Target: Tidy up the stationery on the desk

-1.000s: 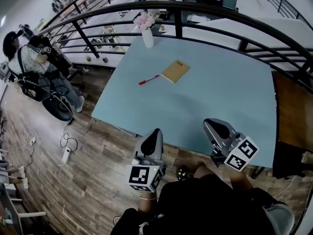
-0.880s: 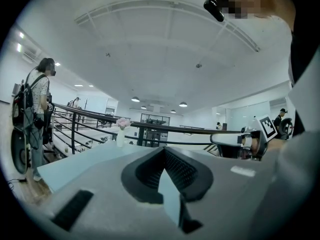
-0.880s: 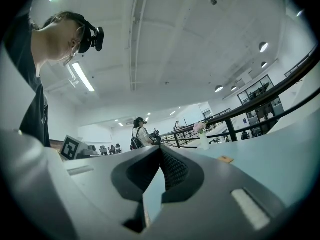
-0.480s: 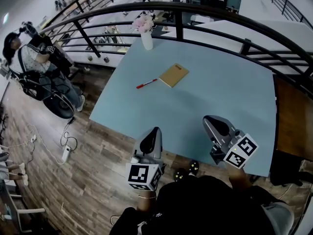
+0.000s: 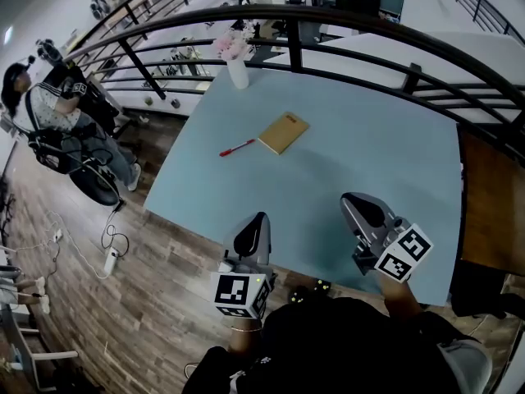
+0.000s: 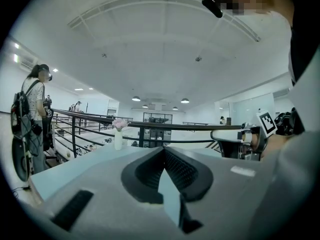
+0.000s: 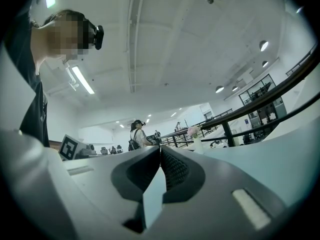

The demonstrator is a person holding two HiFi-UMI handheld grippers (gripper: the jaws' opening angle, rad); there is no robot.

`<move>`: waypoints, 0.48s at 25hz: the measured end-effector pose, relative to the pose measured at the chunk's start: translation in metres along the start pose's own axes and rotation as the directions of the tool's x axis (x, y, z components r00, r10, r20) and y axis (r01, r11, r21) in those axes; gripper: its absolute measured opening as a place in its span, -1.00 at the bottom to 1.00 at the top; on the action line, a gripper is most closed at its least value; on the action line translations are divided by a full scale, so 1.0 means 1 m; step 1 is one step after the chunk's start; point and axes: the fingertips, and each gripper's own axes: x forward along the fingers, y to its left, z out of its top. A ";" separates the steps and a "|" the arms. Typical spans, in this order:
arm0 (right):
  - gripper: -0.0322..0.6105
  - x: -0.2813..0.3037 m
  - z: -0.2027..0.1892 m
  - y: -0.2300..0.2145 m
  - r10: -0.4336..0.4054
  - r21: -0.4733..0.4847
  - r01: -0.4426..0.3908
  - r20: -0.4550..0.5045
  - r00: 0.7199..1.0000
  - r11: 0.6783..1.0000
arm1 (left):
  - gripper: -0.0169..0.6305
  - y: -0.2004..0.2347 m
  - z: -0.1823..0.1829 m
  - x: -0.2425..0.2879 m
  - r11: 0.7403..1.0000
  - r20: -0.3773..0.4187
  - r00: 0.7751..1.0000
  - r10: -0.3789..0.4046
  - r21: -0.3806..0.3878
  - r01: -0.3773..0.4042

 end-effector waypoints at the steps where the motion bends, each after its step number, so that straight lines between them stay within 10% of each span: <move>1: -0.89 -0.002 0.001 -0.004 -0.003 -0.001 0.003 0.001 1.000 1.000 | -0.95 -0.002 0.000 0.003 1.000 -0.001 1.000 -0.001 0.002 0.001; 12: -0.89 -0.013 0.006 -0.036 0.008 0.005 -0.008 -0.009 1.000 1.000 | -0.92 -0.019 -0.007 0.029 1.000 -0.034 0.999 0.024 0.011 -0.024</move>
